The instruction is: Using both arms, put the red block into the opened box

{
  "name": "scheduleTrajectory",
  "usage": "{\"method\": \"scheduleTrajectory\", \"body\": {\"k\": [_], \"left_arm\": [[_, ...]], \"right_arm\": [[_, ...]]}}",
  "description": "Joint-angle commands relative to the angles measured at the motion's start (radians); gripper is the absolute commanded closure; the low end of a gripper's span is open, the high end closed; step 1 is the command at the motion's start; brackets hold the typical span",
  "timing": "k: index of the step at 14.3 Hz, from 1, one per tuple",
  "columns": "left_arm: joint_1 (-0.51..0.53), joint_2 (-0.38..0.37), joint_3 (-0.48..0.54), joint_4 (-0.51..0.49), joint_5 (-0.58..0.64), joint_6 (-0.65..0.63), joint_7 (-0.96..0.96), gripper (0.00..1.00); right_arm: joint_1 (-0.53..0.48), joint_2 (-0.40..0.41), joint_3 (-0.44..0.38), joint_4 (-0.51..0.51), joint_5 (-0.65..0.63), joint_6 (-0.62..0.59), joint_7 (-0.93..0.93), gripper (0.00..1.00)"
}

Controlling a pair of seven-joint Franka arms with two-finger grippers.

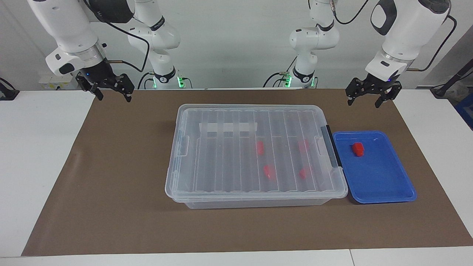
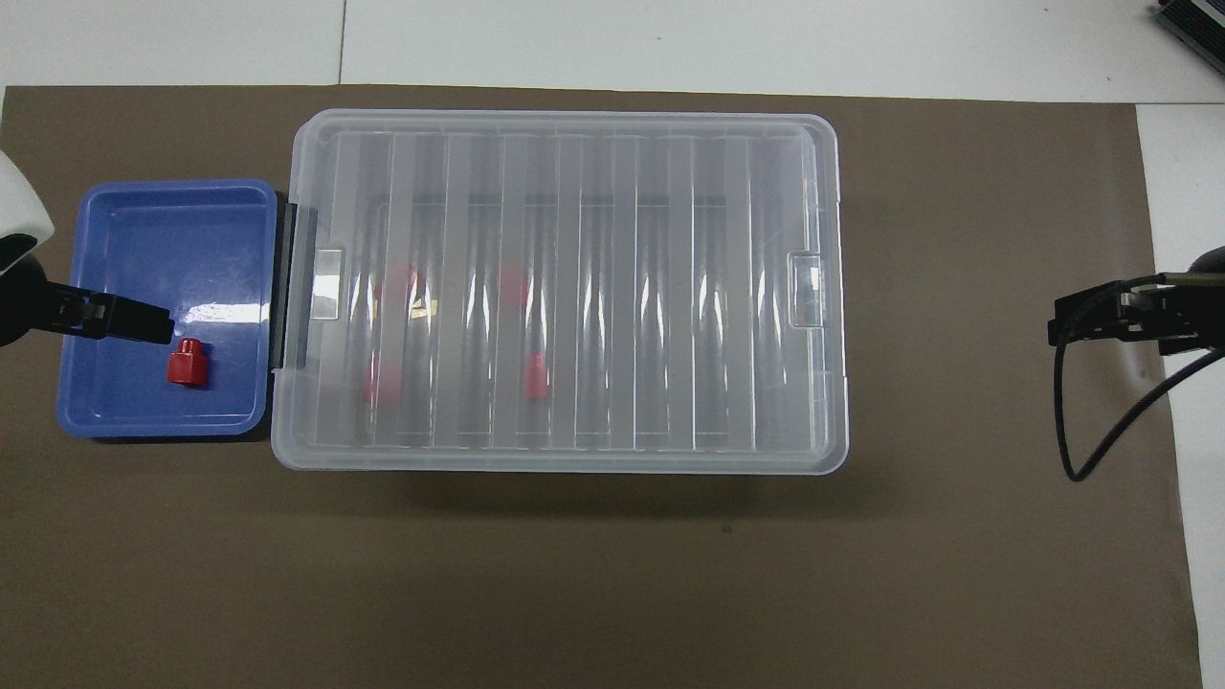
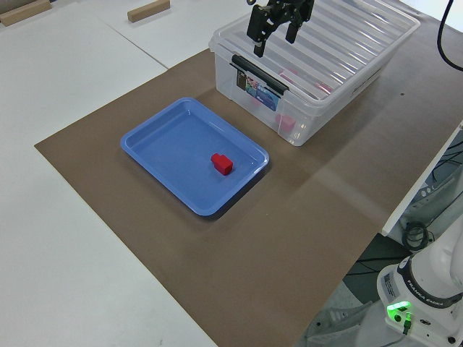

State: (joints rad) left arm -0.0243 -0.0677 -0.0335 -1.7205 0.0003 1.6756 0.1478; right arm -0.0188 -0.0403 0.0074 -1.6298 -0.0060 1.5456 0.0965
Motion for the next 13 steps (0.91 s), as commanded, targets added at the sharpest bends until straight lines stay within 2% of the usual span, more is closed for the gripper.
{"method": "scheduleTrajectory", "body": {"k": [1,5,9,13], "left_arm": [[-0.002,-0.018,0.007,-0.022,-0.014,0.012,0.003,0.0],[-0.002,-0.018,0.007,-0.022,-0.014,0.012,0.003,0.0],[-0.002,-0.018,0.007,-0.022,-0.014,0.012,0.003,0.0],[-0.002,-0.018,0.007,-0.022,-0.014,0.012,0.003,0.0]], "right_arm": [[0.0,-0.032,0.006,-0.042,-0.011,0.03,0.04,0.0],[0.003,-0.035,0.006,-0.06,-0.011,0.068,0.039,0.0],[0.072,-0.064,0.006,-0.218,-0.002,0.25,0.162,0.0],[0.169,-0.047,0.008,-0.286,-0.002,0.368,0.23,0.0]]}}
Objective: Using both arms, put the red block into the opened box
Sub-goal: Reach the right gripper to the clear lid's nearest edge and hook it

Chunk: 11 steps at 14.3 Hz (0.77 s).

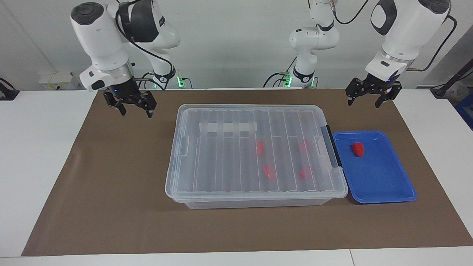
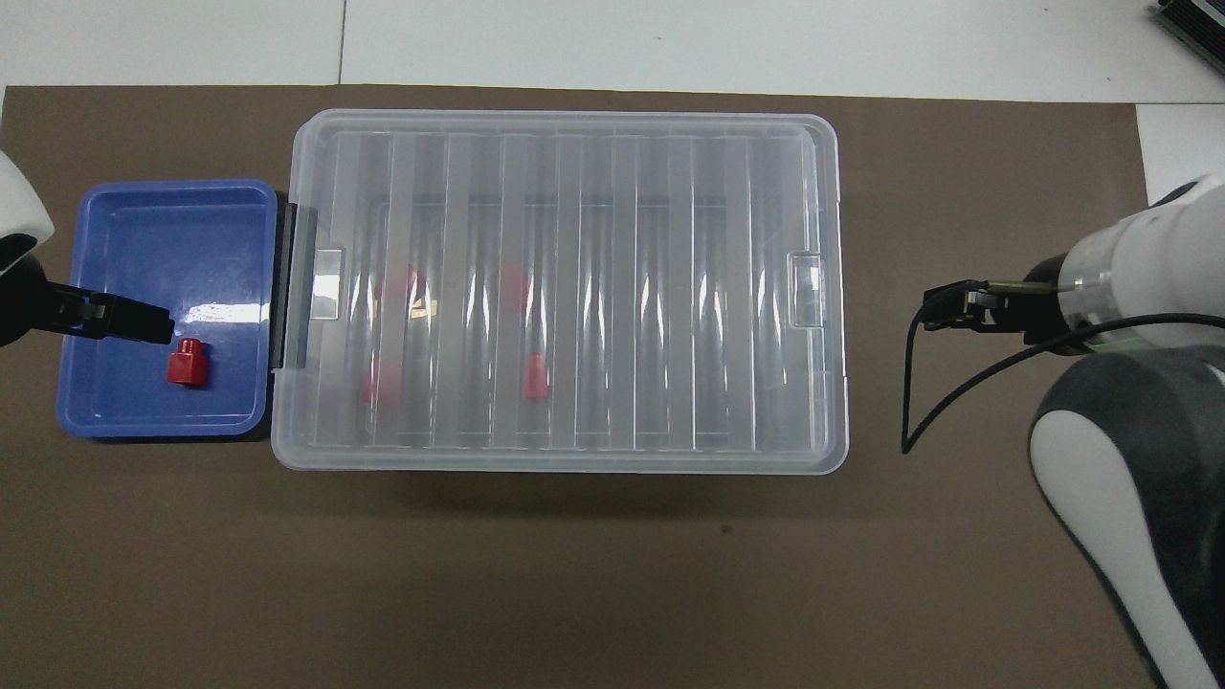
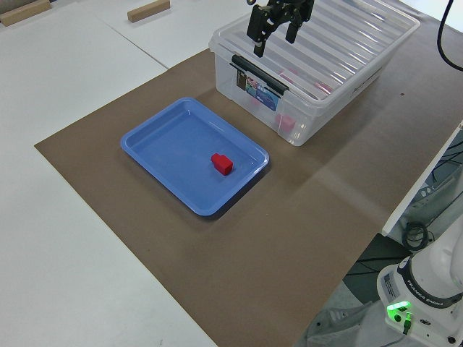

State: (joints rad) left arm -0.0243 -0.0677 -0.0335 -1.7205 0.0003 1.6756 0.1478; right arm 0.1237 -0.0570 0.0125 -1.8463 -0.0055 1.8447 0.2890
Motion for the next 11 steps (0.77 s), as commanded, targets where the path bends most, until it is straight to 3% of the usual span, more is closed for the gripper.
{"method": "scheduleTrajectory", "body": {"k": [1,7,11], "left_arm": [[-0.002,-0.018,0.007,-0.021,-0.014,0.012,0.003,0.0],[-0.002,-0.018,0.007,-0.021,-0.014,0.012,0.003,0.0],[-0.002,-0.018,0.007,-0.022,-0.014,0.012,0.003,0.0]], "right_arm": [[0.045,-0.023,0.001,-0.088,-0.002,0.108,0.05,0.0],[0.1,0.046,0.003,-0.122,-0.002,0.27,0.082,0.01],[0.117,0.059,0.001,-0.145,-0.001,0.281,0.088,0.02]]}}
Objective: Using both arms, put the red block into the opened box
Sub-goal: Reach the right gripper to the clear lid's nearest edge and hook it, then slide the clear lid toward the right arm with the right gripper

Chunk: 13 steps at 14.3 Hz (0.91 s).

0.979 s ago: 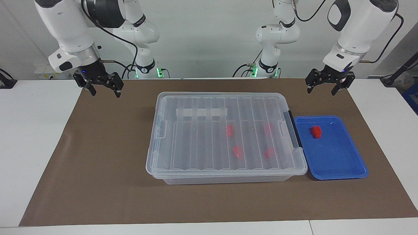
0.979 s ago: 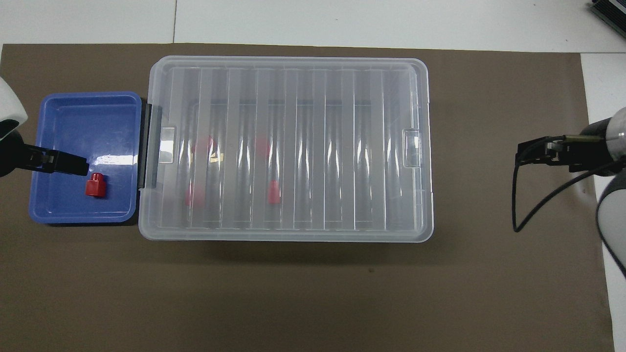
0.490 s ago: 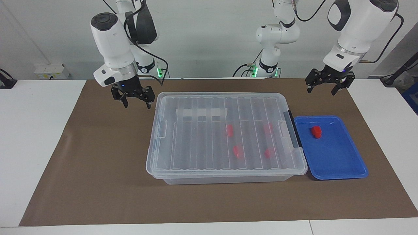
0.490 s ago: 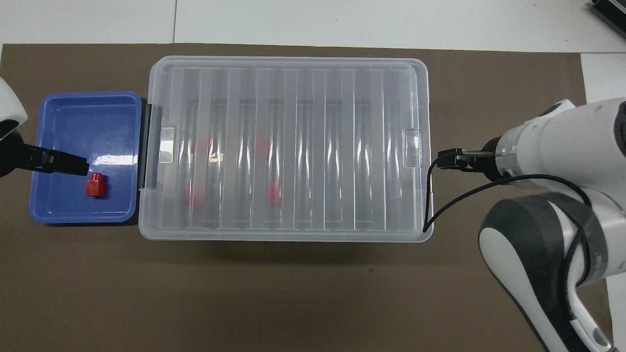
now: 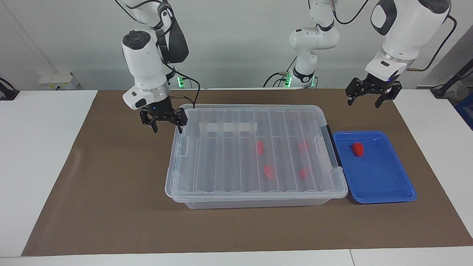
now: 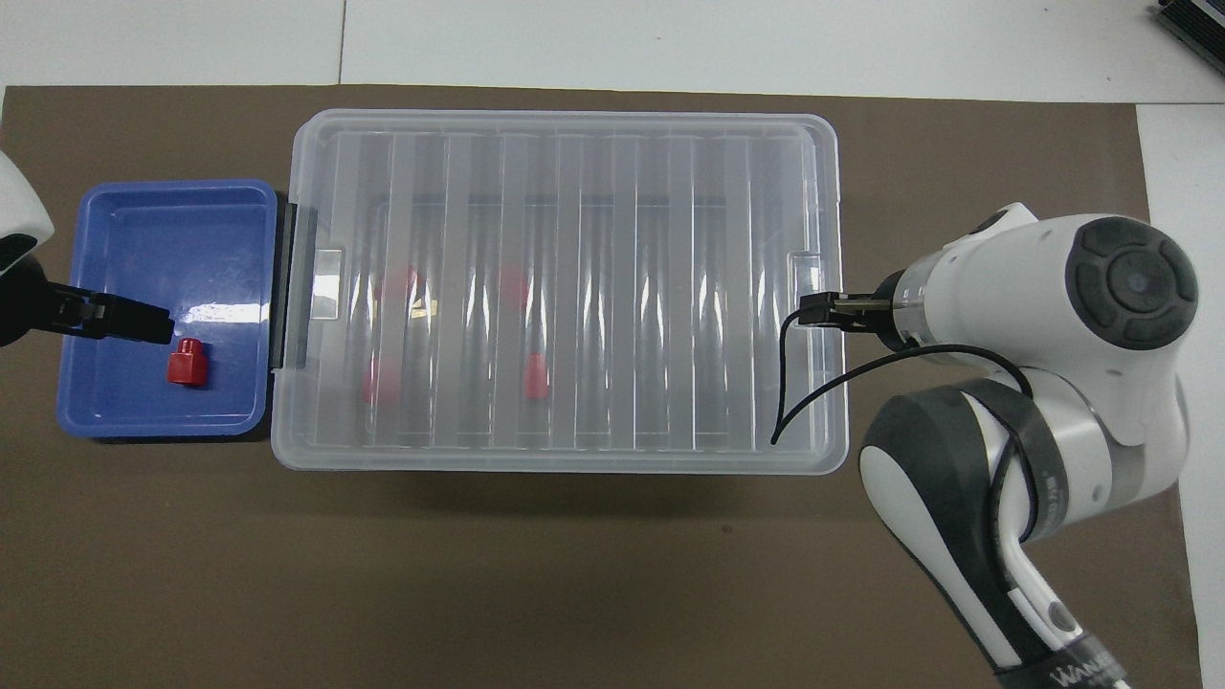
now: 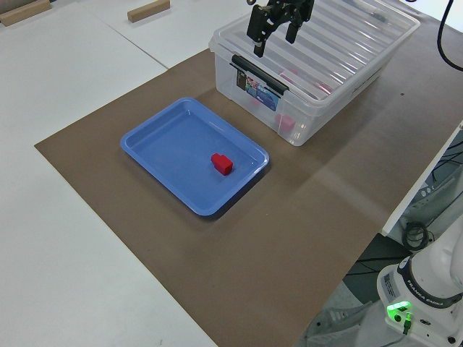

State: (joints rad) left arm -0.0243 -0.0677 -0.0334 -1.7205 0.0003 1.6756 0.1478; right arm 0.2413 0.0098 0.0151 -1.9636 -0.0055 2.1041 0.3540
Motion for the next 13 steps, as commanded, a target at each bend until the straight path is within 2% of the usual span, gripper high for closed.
{"method": "scheduleTrajectory", "body": {"k": [1,13], "left_arm": [[-0.002,-0.018,0.007,-0.022,-0.014,0.01,0.003,0.0],[-0.002,-0.018,0.007,-0.022,-0.014,0.012,0.003,0.0]], "right_arm": [[0.0,-0.013,-0.001,-0.047,-0.002,0.022,0.019,0.02],[-0.123,-0.024,-0.003,-0.083,-0.002,0.014,-0.072,0.07]]}}
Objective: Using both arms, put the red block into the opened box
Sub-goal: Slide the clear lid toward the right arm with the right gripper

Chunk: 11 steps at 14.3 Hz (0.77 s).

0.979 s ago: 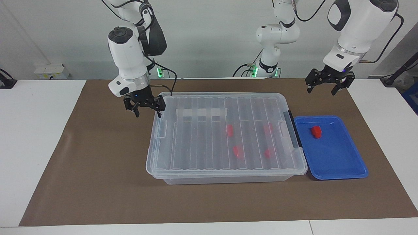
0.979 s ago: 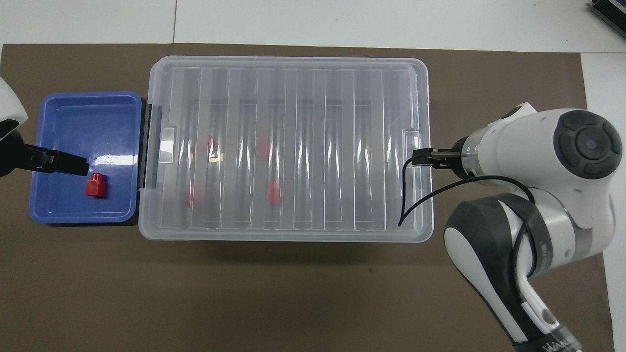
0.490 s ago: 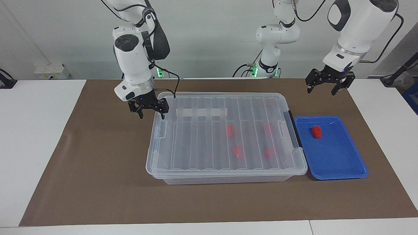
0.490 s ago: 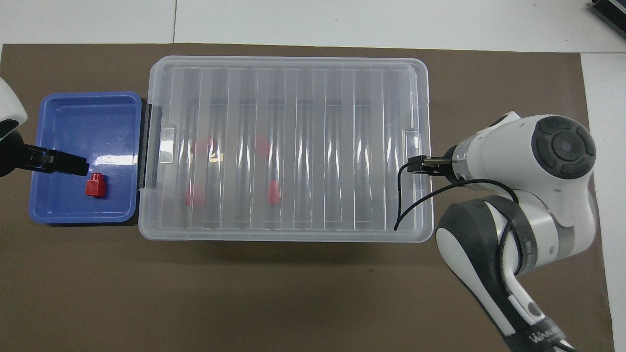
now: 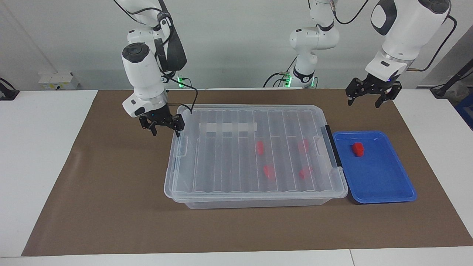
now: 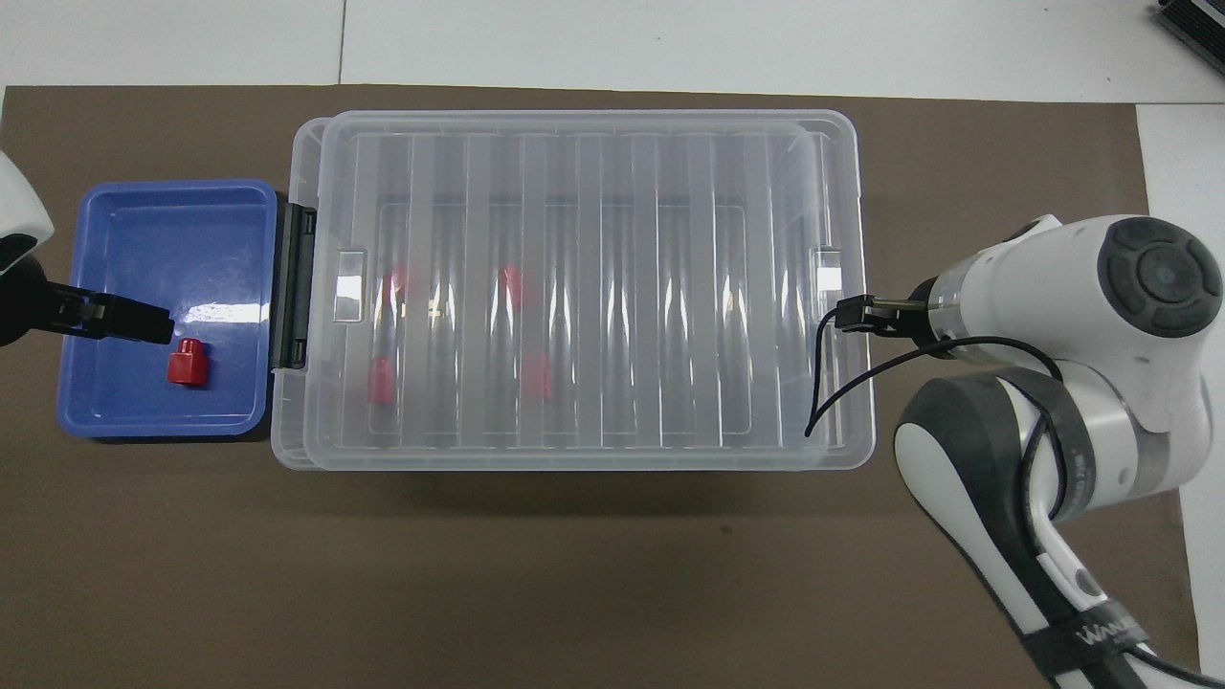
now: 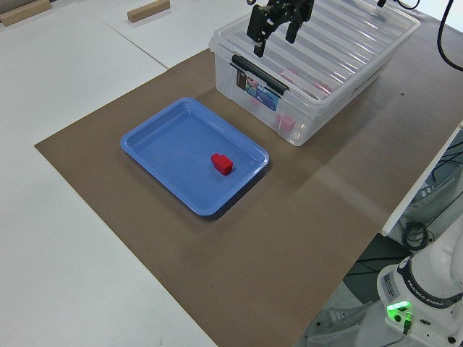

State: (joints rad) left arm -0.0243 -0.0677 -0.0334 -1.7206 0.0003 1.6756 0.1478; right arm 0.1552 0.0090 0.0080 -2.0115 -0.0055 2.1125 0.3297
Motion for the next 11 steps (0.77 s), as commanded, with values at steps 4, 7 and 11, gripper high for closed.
{"method": "scheduleTrajectory", "body": {"k": [4,7,11], "left_arm": [[-0.002,-0.018,0.007,-0.021,-0.014,0.01,0.003,0.0],[-0.002,-0.018,0.007,-0.022,-0.014,0.01,0.003,0.0],[-0.002,-0.018,0.007,-0.022,-0.014,0.01,0.003,0.0]], "right_arm": [[-0.084,-0.024,0.004,-0.036,-0.002,0.004,-0.131,0.07],[-0.138,-0.024,0.004,-0.035,-0.001,0.004,-0.231,0.06],[-0.204,-0.024,0.004,-0.032,-0.002,0.004,-0.355,0.06]]}}
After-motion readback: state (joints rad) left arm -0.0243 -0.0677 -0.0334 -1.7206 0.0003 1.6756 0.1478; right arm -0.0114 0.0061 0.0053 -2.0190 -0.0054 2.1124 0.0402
